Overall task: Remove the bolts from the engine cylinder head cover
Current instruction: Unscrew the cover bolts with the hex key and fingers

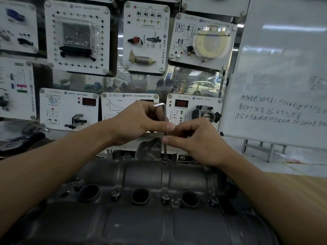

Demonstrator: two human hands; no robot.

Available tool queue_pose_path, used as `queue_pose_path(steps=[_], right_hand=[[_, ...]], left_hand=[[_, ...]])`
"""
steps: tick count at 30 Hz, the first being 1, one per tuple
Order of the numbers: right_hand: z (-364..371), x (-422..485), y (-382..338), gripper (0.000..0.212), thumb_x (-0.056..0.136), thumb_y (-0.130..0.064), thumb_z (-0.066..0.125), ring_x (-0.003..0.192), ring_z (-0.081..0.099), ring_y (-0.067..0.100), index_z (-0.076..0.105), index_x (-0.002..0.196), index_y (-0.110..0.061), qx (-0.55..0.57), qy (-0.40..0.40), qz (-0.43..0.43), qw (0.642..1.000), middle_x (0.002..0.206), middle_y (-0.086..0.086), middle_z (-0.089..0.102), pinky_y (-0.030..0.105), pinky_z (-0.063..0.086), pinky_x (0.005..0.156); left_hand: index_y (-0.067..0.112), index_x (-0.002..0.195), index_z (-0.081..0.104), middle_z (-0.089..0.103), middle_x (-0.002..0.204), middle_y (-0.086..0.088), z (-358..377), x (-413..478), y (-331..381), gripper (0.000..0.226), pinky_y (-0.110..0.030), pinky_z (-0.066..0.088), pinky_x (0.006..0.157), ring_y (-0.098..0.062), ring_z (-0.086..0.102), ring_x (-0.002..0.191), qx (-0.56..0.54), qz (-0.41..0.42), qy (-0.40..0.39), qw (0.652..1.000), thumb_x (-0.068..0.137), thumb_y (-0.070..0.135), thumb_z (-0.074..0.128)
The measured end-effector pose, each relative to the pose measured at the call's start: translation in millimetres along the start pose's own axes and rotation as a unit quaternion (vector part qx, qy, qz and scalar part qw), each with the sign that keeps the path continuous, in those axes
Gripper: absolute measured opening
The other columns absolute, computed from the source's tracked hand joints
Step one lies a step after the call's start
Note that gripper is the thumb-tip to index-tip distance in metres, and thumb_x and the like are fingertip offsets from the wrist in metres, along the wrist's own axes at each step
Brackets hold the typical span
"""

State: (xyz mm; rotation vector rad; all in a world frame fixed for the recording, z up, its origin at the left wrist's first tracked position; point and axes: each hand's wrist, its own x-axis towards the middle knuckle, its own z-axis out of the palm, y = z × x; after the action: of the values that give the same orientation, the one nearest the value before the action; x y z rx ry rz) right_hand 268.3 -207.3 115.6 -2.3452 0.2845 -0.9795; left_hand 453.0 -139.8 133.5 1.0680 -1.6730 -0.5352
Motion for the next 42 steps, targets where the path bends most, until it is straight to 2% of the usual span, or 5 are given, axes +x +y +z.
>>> queue_pose_path(steps=[4, 10, 15, 34, 42], right_hand=[[-0.3, 0.7, 3.1, 0.016, 0.081, -0.017, 0.08, 0.07, 0.062, 0.042, 0.078, 0.09, -0.004, -0.005, 0.012, -0.002, 1.0, 0.083, 0.029, 0.071, 0.051, 0.051, 0.066], [-0.3, 0.7, 4.2, 0.015, 0.088, -0.016, 0.073, 0.058, 0.044, 0.013, 0.071, 0.077, -0.006, -0.025, -0.015, 0.005, 1.0, 0.06, 0.003, 0.053, 0.03, 0.039, 0.059], [0.3, 1.0, 2.5, 0.021, 0.093, -0.014, 0.067, 0.05, 0.043, -0.001, 0.067, 0.073, -0.021, -0.05, -0.03, 0.017, 0.998, 0.052, -0.016, 0.053, 0.013, 0.037, 0.055], [-0.5, 1.2, 3.6, 0.014, 0.084, -0.013, 0.076, 0.074, 0.063, 0.049, 0.077, 0.092, -0.002, 0.024, 0.003, -0.006, 1.0, 0.087, 0.035, 0.068, 0.059, 0.051, 0.071], [-0.3, -0.9, -1.0, 0.027, 0.097, -0.016, 0.06, 0.051, 0.033, 0.021, 0.065, 0.076, 0.001, -0.028, -0.049, 0.014, 0.998, 0.06, 0.017, 0.043, 0.034, 0.028, 0.05]], left_hand=[[-0.002, 0.076, 0.057, 0.071, 0.075, -0.004, 3.2, 0.0, 2.6, 0.027, -0.022, 0.056, 0.071, -0.012, 0.069, 0.073, -0.002, -0.001, 0.0, 1.0, 0.068, 0.01, 0.079], [-0.009, 0.088, 0.061, 0.066, 0.084, -0.019, 1.7, -2.1, 3.5, 0.043, -0.053, 0.051, 0.086, -0.03, 0.061, 0.082, 0.016, -0.019, -0.003, 1.0, 0.067, 0.022, 0.08], [0.018, 0.099, 0.077, 0.073, 0.093, -0.003, -5.7, -2.3, 3.5, 0.023, -0.021, 0.052, 0.066, -0.011, 0.068, 0.083, -0.069, -0.056, -0.051, 0.995, 0.078, 0.018, 0.068], [0.008, 0.073, 0.063, 0.06, 0.08, -0.022, 14.6, 1.6, 13.5, 0.037, -0.05, 0.048, 0.075, -0.031, 0.055, 0.077, 0.027, 0.005, 0.007, 1.0, 0.058, 0.032, 0.087], [0.017, 0.102, 0.077, 0.073, 0.1, -0.007, -3.7, -1.8, 10.5, 0.026, -0.036, 0.053, 0.089, -0.022, 0.065, 0.095, -0.028, -0.038, -0.084, 0.995, 0.077, 0.023, 0.073]])
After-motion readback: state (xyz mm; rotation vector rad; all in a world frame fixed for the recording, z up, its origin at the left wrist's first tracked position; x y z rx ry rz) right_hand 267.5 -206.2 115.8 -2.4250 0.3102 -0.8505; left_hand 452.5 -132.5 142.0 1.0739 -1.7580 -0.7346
